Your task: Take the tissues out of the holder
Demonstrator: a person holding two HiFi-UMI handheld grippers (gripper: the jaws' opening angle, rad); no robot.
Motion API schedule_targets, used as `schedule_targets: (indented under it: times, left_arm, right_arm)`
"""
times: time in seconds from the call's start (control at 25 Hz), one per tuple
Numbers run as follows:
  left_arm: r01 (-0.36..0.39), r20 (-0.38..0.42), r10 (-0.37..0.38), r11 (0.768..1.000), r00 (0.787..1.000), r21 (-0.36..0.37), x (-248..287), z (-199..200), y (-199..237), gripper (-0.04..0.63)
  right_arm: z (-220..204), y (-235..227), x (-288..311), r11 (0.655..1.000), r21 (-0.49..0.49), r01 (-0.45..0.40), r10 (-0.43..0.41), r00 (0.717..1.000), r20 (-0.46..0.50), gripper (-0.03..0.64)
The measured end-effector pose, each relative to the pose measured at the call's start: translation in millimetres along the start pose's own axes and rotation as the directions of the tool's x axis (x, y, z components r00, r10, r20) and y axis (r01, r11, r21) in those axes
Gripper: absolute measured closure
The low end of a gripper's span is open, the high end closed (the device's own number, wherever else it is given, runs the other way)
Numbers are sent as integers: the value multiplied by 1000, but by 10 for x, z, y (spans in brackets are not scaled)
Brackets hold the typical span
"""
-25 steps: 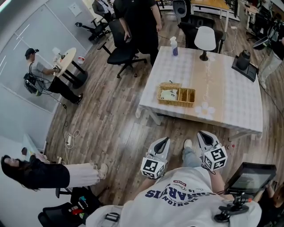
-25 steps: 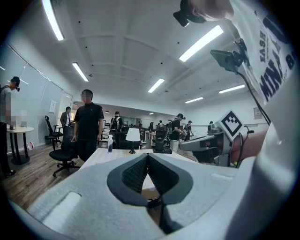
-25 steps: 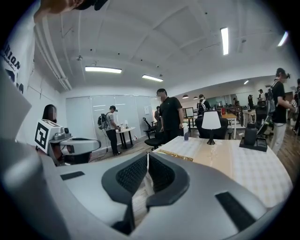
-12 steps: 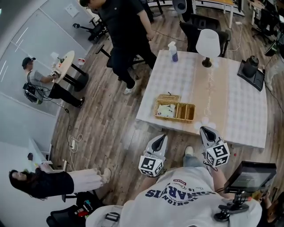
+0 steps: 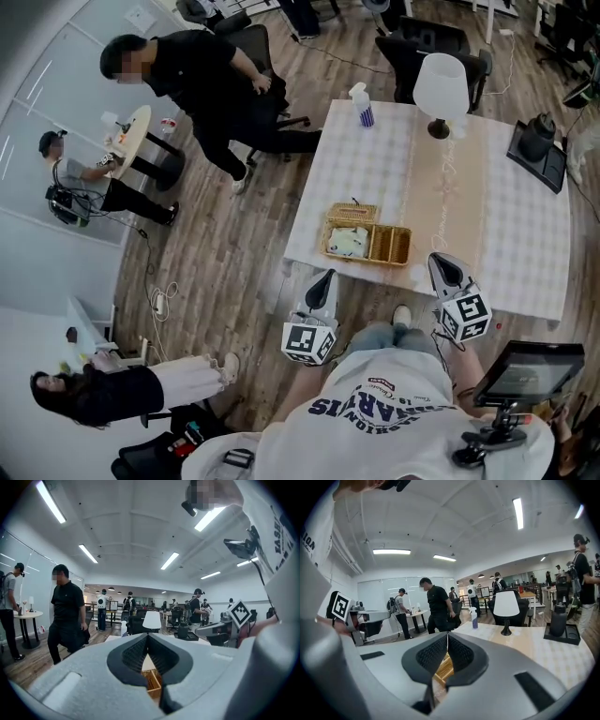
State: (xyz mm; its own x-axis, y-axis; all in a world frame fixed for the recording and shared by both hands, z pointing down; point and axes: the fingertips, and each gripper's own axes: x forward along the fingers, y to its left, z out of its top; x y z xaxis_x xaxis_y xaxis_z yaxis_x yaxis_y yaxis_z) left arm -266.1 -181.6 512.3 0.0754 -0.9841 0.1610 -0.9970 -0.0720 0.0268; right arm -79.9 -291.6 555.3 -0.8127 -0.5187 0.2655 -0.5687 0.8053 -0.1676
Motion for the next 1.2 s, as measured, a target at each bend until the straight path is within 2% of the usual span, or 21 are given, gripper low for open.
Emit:
schedule_targets:
  times: [0.28,0.44,0.56,0.72,0.88,1.0,1.08,1.2]
  left_arm:
    - [50,6,-50,999,999,-4,218,0,26,591]
    - [81,41,-81,997,996,0,304,164,130,591]
    - [114,42,-114,993,993,6,323,201,183,590]
    - [149,16,-149,989,989,19,331,102,210,591]
    - [150,-4,-150,989,989,6,362,45,222,590]
    - [139,-40,-139,990,990,11,395,-61,267,589]
    - [158,-73,-156,987,985,15,445,-137,260,589]
    - [208,-132,-197,976,971,70,542,-208,188,589]
  right_arm:
    - [119,97,118,1000,-10,-16,16,1000,-6,607]
    - [324,79,121,999,-32,29,-28,999,17,608]
    - [385,52,118,998,-6,65,-65,998,25,607]
    - [384,109,129,997,2,79,-79,997,23,608]
    - [376,145,142,997,4,79,-80,997,17,607]
    - [346,149,148,996,19,88,-89,996,23,607]
    - [329,154,146,996,25,89,-90,996,27,607]
    - [297,158,128,995,31,92,-92,995,26,607]
